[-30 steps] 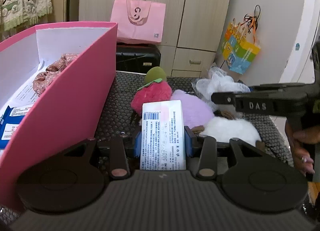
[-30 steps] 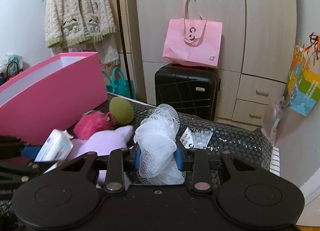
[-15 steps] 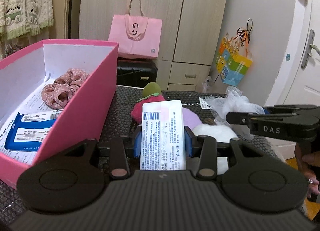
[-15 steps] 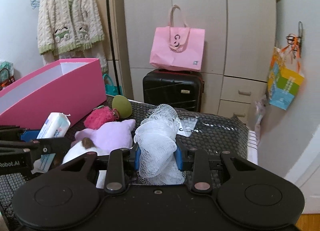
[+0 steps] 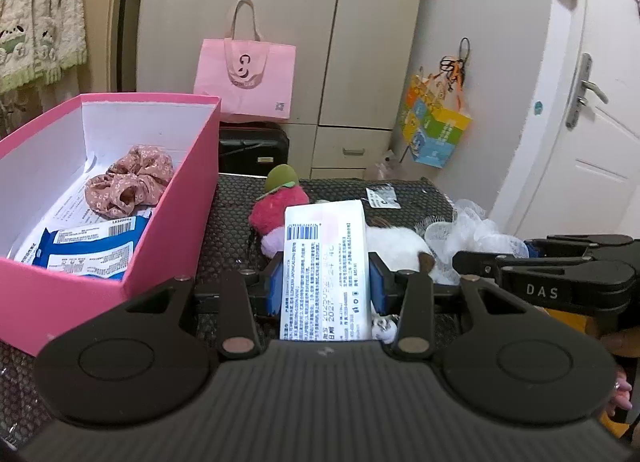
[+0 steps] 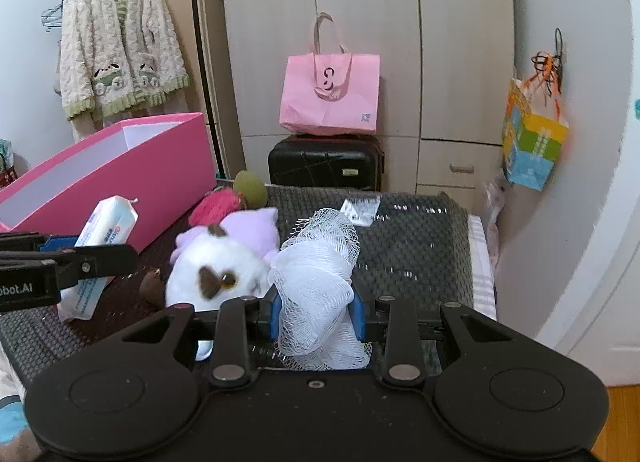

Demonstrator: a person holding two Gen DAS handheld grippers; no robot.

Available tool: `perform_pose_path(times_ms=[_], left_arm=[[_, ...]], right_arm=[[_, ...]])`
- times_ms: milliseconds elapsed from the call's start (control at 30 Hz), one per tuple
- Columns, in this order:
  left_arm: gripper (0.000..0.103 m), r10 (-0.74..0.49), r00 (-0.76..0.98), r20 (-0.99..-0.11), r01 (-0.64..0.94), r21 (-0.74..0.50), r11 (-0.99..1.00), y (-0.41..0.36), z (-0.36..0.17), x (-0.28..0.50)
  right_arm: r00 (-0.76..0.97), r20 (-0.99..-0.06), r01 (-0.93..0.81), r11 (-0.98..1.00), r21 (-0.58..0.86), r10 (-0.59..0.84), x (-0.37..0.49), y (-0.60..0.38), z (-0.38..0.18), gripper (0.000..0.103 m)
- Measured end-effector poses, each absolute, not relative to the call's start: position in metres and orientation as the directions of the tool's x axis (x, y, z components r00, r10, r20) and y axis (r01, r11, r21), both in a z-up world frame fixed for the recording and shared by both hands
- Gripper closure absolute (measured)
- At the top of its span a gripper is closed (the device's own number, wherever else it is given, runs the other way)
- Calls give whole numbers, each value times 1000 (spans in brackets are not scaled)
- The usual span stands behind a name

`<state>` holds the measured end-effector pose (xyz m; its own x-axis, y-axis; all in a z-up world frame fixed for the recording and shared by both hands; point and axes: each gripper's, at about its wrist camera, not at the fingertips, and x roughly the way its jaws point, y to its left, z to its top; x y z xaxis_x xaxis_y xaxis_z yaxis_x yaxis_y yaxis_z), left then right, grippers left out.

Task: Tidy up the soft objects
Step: 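Lift the white box and mesh puff and carry them toward the pink box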

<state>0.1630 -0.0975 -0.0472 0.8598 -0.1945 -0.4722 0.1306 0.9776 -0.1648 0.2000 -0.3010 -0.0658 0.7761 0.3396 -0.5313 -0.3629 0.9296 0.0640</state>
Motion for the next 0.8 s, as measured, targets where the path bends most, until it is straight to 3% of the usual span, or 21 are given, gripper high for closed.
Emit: perform_pose_path(times_ms=[367,800], left_arm=[[63,-276,824,-495,223,-165,961,-88,-39,136],[63,-318,817,-482,309,-100,946,-71,-3,102]], right_arm=[[759,-595,-296,954,45,263,156,-300,-70,66],[706,-593,-423,902,86,387,97,-279,-51,65]])
